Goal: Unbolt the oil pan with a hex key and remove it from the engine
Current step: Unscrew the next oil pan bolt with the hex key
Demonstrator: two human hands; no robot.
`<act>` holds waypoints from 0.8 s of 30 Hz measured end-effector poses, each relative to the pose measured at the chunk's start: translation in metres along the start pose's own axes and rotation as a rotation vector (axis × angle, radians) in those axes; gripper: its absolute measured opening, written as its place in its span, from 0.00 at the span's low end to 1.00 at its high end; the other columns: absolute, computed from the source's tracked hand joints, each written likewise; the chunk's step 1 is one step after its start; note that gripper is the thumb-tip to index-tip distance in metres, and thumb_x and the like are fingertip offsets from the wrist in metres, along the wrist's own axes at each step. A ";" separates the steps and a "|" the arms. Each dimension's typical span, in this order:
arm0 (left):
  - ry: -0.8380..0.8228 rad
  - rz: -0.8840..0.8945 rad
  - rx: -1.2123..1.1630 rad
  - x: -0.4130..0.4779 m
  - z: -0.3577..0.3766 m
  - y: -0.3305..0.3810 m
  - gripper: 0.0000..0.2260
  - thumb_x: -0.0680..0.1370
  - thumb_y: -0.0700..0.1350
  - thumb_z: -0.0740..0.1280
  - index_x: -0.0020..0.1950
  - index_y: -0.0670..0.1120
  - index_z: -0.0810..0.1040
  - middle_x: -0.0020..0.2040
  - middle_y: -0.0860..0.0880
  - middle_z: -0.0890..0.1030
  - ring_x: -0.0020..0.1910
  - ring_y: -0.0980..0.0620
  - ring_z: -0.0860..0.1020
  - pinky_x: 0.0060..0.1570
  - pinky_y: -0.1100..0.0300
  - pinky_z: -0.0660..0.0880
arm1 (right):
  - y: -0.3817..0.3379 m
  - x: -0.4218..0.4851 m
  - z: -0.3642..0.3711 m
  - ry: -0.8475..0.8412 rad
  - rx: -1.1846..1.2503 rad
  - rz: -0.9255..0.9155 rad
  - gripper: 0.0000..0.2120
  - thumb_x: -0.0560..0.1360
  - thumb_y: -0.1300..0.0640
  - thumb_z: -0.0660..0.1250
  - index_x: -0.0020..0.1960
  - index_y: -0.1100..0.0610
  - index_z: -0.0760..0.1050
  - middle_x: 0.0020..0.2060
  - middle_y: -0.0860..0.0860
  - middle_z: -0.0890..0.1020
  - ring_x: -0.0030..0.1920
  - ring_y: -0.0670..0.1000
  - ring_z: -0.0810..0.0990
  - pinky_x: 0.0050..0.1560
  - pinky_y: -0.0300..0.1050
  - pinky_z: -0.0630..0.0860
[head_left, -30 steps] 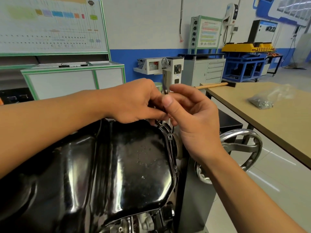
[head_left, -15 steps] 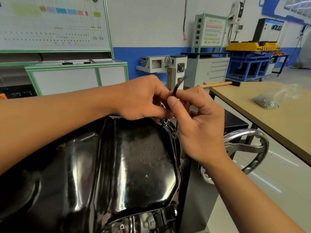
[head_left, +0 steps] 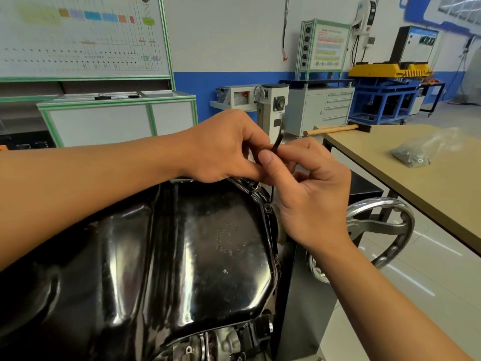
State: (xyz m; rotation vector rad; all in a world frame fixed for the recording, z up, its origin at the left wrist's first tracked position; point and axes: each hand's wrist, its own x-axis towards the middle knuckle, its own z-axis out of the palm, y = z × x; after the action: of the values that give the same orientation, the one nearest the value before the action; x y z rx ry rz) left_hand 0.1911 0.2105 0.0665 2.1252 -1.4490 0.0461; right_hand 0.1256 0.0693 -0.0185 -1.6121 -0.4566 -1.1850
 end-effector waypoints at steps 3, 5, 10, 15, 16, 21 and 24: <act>-0.064 -0.007 -0.068 -0.005 -0.004 0.000 0.13 0.75 0.41 0.73 0.41 0.61 0.84 0.33 0.56 0.83 0.31 0.52 0.80 0.35 0.62 0.76 | 0.001 -0.001 0.000 -0.068 0.004 -0.023 0.09 0.77 0.63 0.71 0.56 0.55 0.81 0.39 0.52 0.78 0.41 0.45 0.76 0.43 0.37 0.72; -0.096 -0.032 -0.065 -0.006 -0.004 -0.001 0.17 0.76 0.40 0.71 0.38 0.64 0.82 0.32 0.59 0.83 0.31 0.55 0.81 0.36 0.69 0.74 | 0.001 -0.002 -0.001 -0.111 -0.018 -0.043 0.10 0.79 0.63 0.69 0.57 0.54 0.80 0.40 0.54 0.78 0.43 0.50 0.77 0.45 0.39 0.73; -0.034 -0.065 -0.058 -0.004 -0.001 -0.002 0.06 0.74 0.44 0.74 0.42 0.55 0.84 0.30 0.57 0.81 0.27 0.55 0.78 0.32 0.66 0.75 | 0.002 -0.003 -0.005 -0.101 -0.044 -0.061 0.07 0.77 0.60 0.71 0.55 0.54 0.81 0.40 0.51 0.78 0.42 0.49 0.76 0.43 0.36 0.71; 0.048 -0.039 0.040 -0.001 0.001 -0.001 0.07 0.70 0.46 0.75 0.35 0.45 0.80 0.25 0.59 0.76 0.24 0.59 0.69 0.28 0.72 0.65 | 0.004 -0.002 -0.009 -0.013 -0.034 -0.040 0.08 0.70 0.61 0.79 0.49 0.57 0.83 0.37 0.43 0.77 0.37 0.47 0.75 0.38 0.36 0.69; 0.050 -0.026 0.059 -0.002 0.001 0.000 0.08 0.71 0.45 0.76 0.34 0.46 0.80 0.25 0.60 0.75 0.25 0.60 0.69 0.28 0.73 0.65 | 0.004 -0.001 -0.010 -0.012 -0.032 -0.037 0.08 0.70 0.61 0.79 0.47 0.57 0.83 0.36 0.44 0.78 0.37 0.47 0.75 0.39 0.35 0.69; 0.054 -0.029 0.081 -0.002 0.000 -0.001 0.06 0.71 0.41 0.76 0.37 0.41 0.81 0.26 0.61 0.75 0.26 0.61 0.70 0.29 0.73 0.65 | 0.002 -0.001 -0.008 -0.018 -0.060 -0.013 0.09 0.69 0.60 0.80 0.45 0.62 0.83 0.37 0.45 0.77 0.37 0.45 0.75 0.39 0.33 0.69; 0.046 -0.036 0.061 -0.002 0.002 0.000 0.08 0.70 0.40 0.75 0.35 0.43 0.78 0.26 0.59 0.73 0.26 0.59 0.67 0.29 0.70 0.65 | 0.001 -0.001 -0.006 0.003 -0.067 0.000 0.07 0.70 0.60 0.80 0.43 0.59 0.83 0.36 0.44 0.78 0.36 0.44 0.75 0.39 0.33 0.69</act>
State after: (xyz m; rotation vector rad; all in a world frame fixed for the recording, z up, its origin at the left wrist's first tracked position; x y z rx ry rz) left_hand 0.1891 0.2114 0.0639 2.1840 -1.3993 0.1266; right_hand 0.1233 0.0635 -0.0197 -1.6670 -0.4190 -1.2143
